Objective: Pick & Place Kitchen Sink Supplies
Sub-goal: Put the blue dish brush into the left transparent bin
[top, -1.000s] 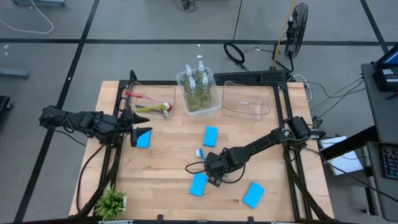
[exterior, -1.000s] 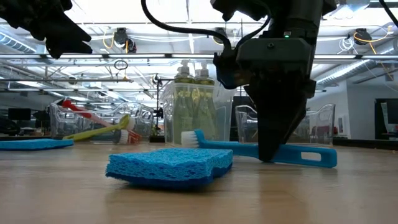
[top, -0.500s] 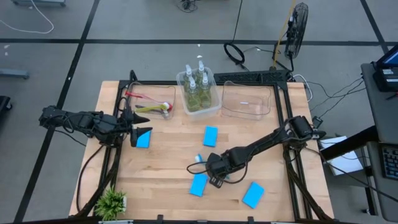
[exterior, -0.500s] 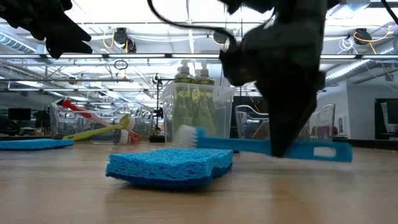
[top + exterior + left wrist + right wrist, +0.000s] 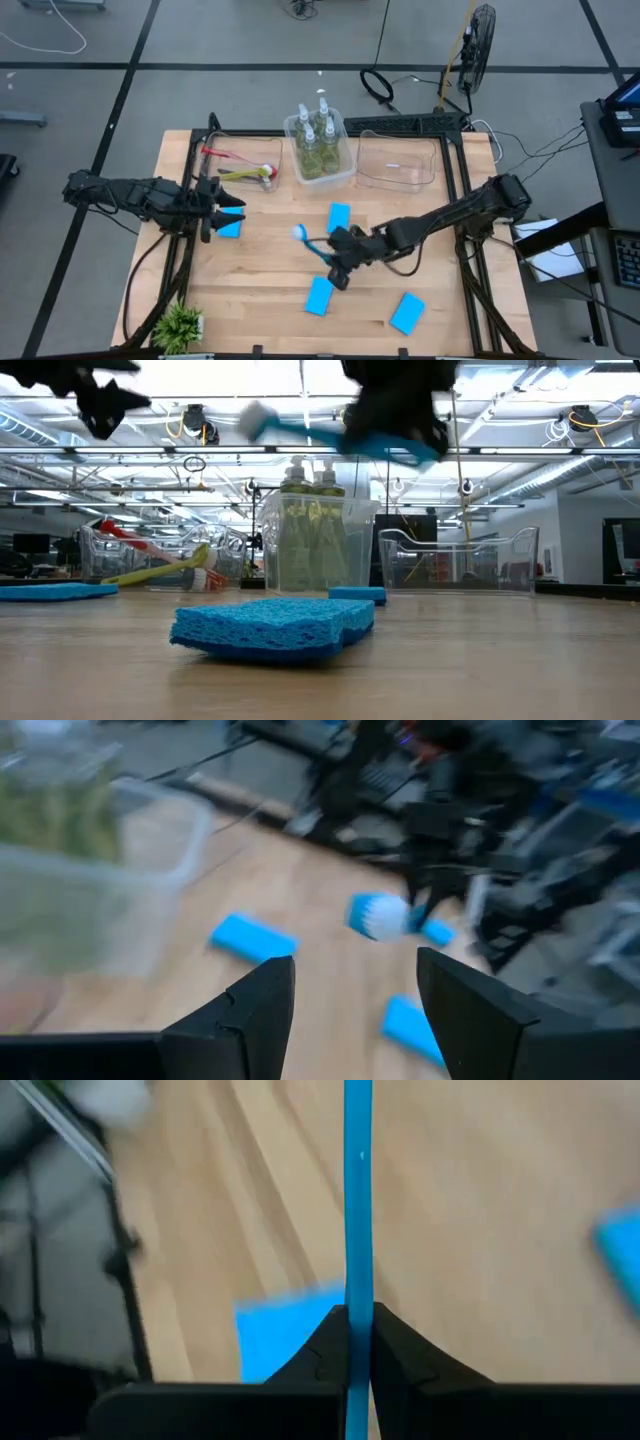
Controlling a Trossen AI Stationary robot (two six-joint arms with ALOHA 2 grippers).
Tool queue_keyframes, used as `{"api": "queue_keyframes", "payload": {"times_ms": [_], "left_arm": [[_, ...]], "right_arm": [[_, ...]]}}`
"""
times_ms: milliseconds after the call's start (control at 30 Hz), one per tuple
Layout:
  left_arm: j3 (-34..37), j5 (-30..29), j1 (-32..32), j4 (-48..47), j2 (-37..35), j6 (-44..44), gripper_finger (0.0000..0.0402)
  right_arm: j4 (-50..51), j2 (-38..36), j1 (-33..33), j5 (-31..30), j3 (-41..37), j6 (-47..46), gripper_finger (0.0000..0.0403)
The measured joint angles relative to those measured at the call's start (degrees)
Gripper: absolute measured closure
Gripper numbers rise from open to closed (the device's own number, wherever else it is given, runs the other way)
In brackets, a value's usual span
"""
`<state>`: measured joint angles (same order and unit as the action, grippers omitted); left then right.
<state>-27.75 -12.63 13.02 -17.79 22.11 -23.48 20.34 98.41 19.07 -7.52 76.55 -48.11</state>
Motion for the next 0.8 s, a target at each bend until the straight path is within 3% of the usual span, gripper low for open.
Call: {"api": "queue_keyframes", "payload": {"times_ms": [233,500,800], "left_arm": [[-0.1,7.1,0.0,13.7,3.0,0.9,0.0188],[-0.1,9.8,0.0,34.1,15.2,3.5,0.0188],[-0.1,9.6,-0.2,55.6,28.5,4.3,0.0188]], "right_arm": [[-18.4,-3.8,-2.4,-5.9,0.0,11.5,0.0393],[-33.2,-4.2,-7.1,-5.9,0.0,24.1,0.0393],[-37.3,-4.2,-10.8,-2.4,0.0,22.0,0.0393]]}}
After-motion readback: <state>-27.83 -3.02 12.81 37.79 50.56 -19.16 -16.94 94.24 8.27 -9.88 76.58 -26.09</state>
